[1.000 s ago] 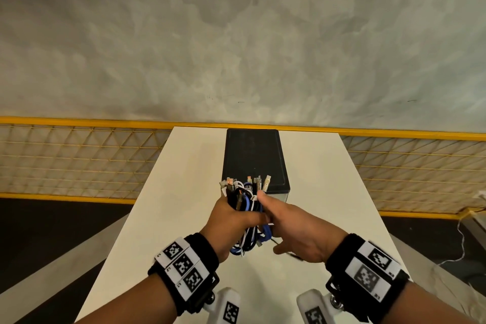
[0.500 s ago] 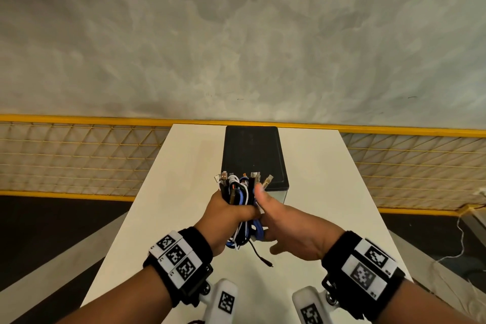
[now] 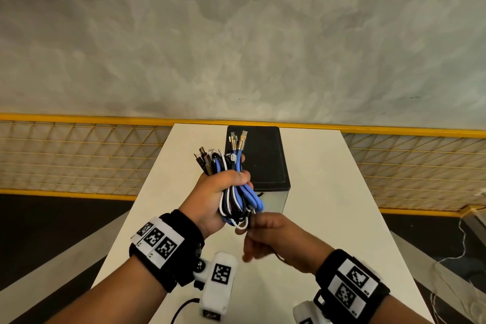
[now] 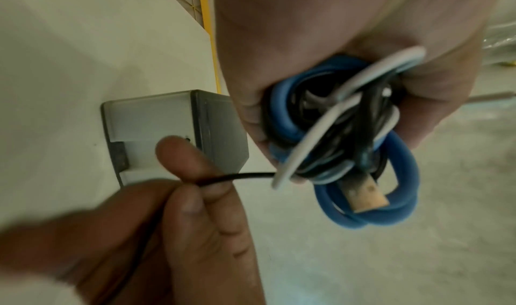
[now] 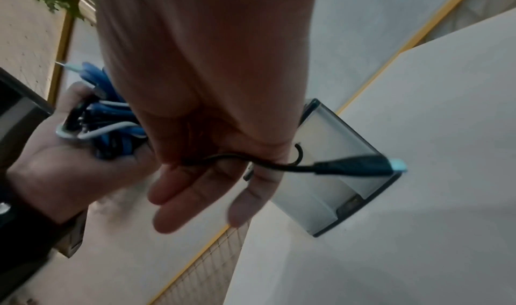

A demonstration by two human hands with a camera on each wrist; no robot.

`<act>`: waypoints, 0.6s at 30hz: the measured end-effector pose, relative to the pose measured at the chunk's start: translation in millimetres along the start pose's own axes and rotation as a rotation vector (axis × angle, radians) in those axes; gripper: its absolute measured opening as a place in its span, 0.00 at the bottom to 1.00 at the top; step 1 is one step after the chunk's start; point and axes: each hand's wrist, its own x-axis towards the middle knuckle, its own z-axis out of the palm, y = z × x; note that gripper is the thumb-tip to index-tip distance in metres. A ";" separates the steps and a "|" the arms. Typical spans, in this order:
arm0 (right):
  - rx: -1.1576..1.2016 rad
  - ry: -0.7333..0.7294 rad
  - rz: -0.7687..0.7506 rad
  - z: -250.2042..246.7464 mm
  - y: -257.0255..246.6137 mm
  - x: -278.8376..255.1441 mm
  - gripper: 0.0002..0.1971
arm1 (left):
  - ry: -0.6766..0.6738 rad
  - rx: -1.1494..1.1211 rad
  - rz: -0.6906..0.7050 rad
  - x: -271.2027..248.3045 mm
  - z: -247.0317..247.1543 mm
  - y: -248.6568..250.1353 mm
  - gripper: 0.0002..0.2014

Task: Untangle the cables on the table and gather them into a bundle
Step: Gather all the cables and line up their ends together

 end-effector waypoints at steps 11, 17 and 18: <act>-0.286 0.048 0.049 -31.5 -2.1 -14.7 0.08 | -0.197 0.155 -0.337 -12.6 -40.3 -7.3 0.28; -0.427 -0.026 -0.015 -21.2 -19.2 -21.2 0.07 | -0.188 0.579 -0.299 -19.4 -30.7 -20.8 0.08; -0.415 -0.023 0.019 -19.9 -20.1 -20.9 0.07 | -0.192 0.627 -0.261 -19.3 -29.3 -23.4 0.11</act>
